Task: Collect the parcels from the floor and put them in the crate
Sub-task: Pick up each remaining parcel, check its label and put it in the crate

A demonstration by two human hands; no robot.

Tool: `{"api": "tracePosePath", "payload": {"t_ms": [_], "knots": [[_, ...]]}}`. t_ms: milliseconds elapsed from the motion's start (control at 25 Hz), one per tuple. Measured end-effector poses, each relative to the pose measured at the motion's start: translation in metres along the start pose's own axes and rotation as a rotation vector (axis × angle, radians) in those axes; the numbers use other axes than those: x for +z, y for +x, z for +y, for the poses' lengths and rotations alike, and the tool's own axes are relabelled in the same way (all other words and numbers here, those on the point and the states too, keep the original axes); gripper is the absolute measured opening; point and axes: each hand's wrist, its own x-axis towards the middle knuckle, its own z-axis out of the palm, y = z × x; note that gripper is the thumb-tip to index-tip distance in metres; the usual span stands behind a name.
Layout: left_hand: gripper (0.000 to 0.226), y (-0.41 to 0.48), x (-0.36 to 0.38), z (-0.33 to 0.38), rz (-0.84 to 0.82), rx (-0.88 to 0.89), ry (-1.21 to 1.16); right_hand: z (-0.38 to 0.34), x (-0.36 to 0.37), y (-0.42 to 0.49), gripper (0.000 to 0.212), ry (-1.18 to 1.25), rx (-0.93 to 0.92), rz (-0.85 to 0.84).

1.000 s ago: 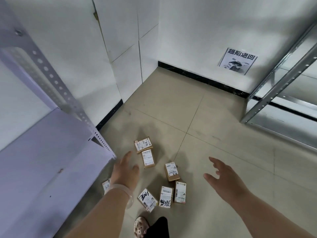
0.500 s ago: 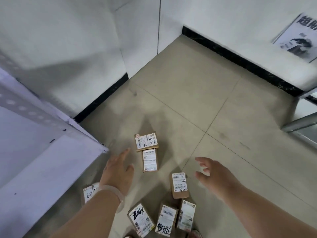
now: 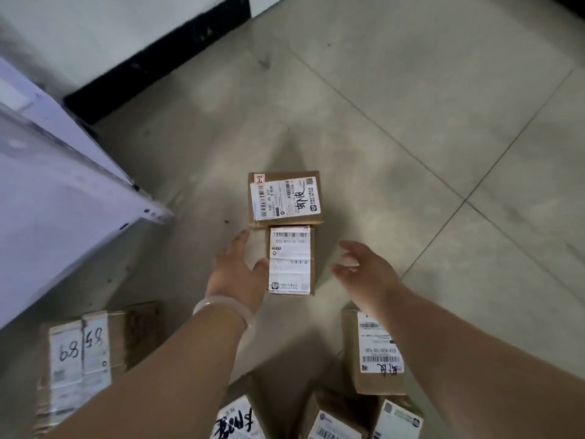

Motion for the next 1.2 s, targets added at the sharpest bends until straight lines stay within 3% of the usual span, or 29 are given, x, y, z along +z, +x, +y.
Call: {"api": "tracePosePath", "payload": {"t_ms": [160,320,640,800,1200], "knots": [[0.068,0.027,0.036,-0.025,-0.021,-0.097,-0.17,0.016,0.053,0.044,0.053,0.151,0.051,-0.033],[0.059,0.021,0.049,-0.026,-0.13,-0.062,-0.19,0.033,0.081,0.049,0.052,0.281,0.041,-0.122],[0.063,-0.047,-0.005,0.021,-0.129,-0.025,-0.266,-0.007,0.029,-0.02,0.04,0.393,0.039,-0.004],[0.077,-0.093,-0.078,0.091,-0.148,0.097,-0.25,-0.081,-0.05,-0.086,0.056,0.376,-0.053,-0.003],[0.075,-0.291,-0.328,0.308,-0.005,0.419,-0.423,-0.334,-0.261,-0.331,0.043,0.381,-0.395,0.086]]}}
